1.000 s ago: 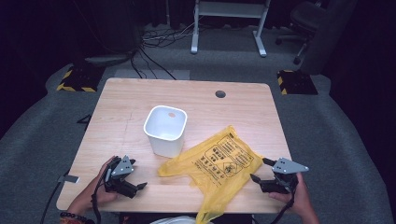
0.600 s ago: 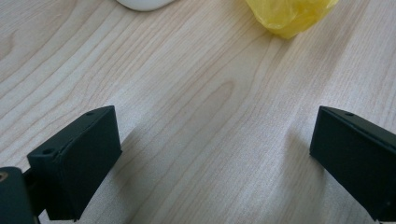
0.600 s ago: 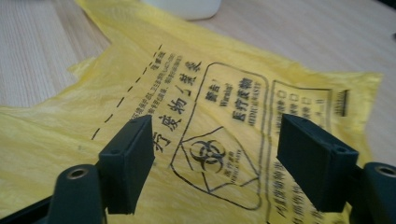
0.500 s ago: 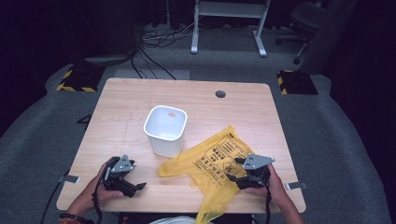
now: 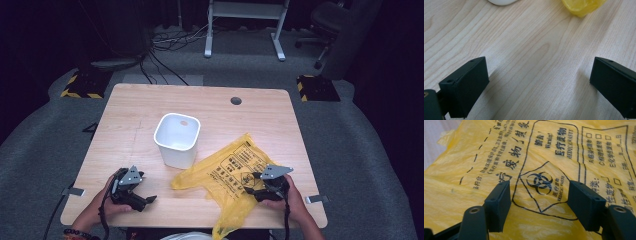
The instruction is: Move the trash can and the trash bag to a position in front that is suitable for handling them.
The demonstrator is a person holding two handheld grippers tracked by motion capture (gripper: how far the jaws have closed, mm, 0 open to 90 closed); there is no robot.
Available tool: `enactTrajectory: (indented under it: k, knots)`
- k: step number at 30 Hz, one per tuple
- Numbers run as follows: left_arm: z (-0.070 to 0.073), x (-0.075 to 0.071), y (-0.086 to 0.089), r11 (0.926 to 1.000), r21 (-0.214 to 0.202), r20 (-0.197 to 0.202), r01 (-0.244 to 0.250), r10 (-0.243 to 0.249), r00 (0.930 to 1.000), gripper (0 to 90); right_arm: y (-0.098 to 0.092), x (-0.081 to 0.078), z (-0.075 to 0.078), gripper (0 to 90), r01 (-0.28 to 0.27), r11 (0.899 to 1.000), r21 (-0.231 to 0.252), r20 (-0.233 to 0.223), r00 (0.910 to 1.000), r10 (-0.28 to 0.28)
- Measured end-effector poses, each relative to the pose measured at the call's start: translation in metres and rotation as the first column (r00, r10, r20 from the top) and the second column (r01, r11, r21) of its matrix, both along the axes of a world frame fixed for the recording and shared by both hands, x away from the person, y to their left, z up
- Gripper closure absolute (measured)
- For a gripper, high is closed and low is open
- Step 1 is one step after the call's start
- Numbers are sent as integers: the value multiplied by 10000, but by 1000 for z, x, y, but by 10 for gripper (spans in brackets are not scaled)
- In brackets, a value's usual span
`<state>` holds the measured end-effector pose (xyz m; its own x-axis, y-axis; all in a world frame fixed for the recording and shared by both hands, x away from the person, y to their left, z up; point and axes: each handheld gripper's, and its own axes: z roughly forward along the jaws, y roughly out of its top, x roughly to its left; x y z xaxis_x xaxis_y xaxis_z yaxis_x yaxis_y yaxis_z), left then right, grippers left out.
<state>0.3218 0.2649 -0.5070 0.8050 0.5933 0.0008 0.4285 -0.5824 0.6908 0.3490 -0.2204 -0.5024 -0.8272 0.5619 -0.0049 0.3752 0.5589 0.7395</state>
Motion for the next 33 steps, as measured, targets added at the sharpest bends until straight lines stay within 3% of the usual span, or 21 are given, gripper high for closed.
enactTrajectory:
  k: [9,10,11,13,14,17,18,19,23,27,30,31,32,33]
  knots:
    - [0,0,0,10000,-1,-2,-2,2,10000,19,-24,5,-1,352,1277,9917,145,58,9918,-1278]
    - [0,0,0,10000,-1,1,-1,1,10000,19,-28,7,-1,351,1664,9860,137,71,9860,-1665]
    - [0,0,0,10000,-4,-3,-2,2,10000,19,-28,7,-1,351,1664,9860,137,71,9860,-1665]
    - [0,0,0,10000,-1,0,-2,2,10000,19,-34,11,-1,347,2231,9747,140,60,9748,-2232]
    - [0,0,0,10000,-4,-4,-2,2,10000,19,-34,11,-1,348,2231,9747,140,60,9748,-2232]
    - [0,0,0,10000,-1,-4,-4,4,10000,19,-38,14,-1,347,2814,9595,148,65,9595,-2816]
    - [0,0,0,10000,-3,-2,-2,2,10000,19,-41,16,-1,347,3195,9474,163,73,9475,-3197]
    - [0,0,0,10000,-5,-2,-3,3,10000,19,-41,16,-1,347,3195,9474,163,73,9475,-3197]
    - [0,0,0,10000,-3,-3,-2,2,10000,19,-45,19,-1,341,3959,9182,133,77,9182,-3960]
    - [0,0,0,10000,-1,1,-1,1,10000,19,-48,21,-1,305,4428,8966,63,84,8965,-4429]
    - [0,0,0,10000,-5,-3,0,0,10000,19,-47,19,0,288,4217,9067,-60,202,9066,-4215]
    - [0,0,0,10000,-1,-2,2,-2,10000,19,-47,17,1,281,4030,9152,-17,235,9149,-4029]
    - [0,0,0,10000,-1,-2,0,0,10000,19,-46,12,6,281,3532,9355,79,474,9344,-3531]
    - [0,0,0,10000,-1,-2,0,0,10000,19,-44,8,9,277,3228,9465,-2,733,9439,-3219]
